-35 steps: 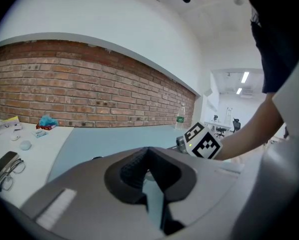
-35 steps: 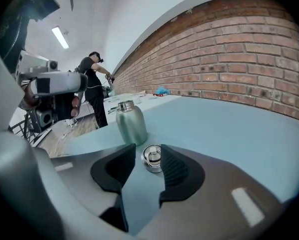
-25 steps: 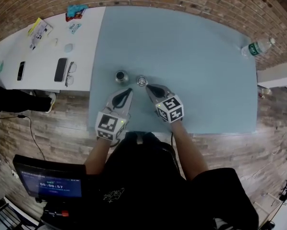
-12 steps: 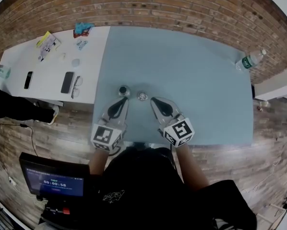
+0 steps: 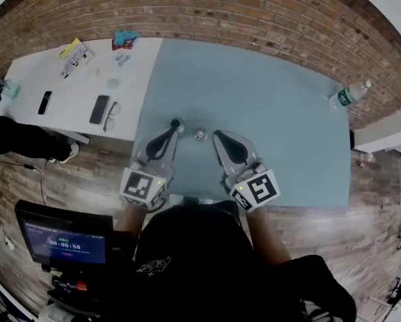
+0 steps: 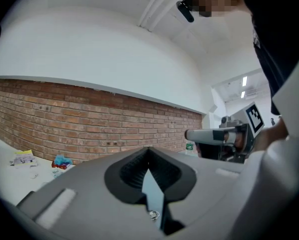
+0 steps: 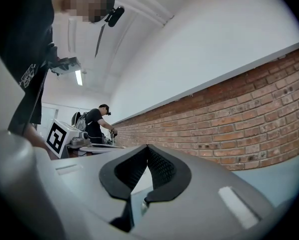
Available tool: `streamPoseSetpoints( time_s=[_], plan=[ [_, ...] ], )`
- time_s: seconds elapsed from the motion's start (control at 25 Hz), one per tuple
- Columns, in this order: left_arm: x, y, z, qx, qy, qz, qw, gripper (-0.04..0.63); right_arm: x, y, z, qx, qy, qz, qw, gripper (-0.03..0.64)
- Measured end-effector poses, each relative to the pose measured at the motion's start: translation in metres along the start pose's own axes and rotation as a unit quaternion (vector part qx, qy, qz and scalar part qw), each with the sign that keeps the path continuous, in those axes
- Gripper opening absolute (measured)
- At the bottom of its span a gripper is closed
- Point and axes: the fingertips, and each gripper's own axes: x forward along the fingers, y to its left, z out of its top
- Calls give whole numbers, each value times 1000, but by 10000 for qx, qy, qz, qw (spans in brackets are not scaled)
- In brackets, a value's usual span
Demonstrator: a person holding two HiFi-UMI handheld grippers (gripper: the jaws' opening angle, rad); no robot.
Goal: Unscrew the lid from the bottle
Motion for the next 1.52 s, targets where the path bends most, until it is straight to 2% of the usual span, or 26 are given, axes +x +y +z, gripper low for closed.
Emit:
streamPoseSetpoints(
  time_s=[0.4, 0.56, 1.52],
  plan=[
    [6, 15, 10, 90, -29, -5, 10000, -2, 11, -4, 17, -28, -79, -17, 10000, 3],
    [8, 14, 13, 80, -94, 13, 9999, -2, 15, -1, 20, -125, -44, 100, 9999, 3],
    [2, 10, -1, -73, 77, 11, 9999, -2, 6, -6, 3, -133, 377, -9, 9992, 2]
  ],
)
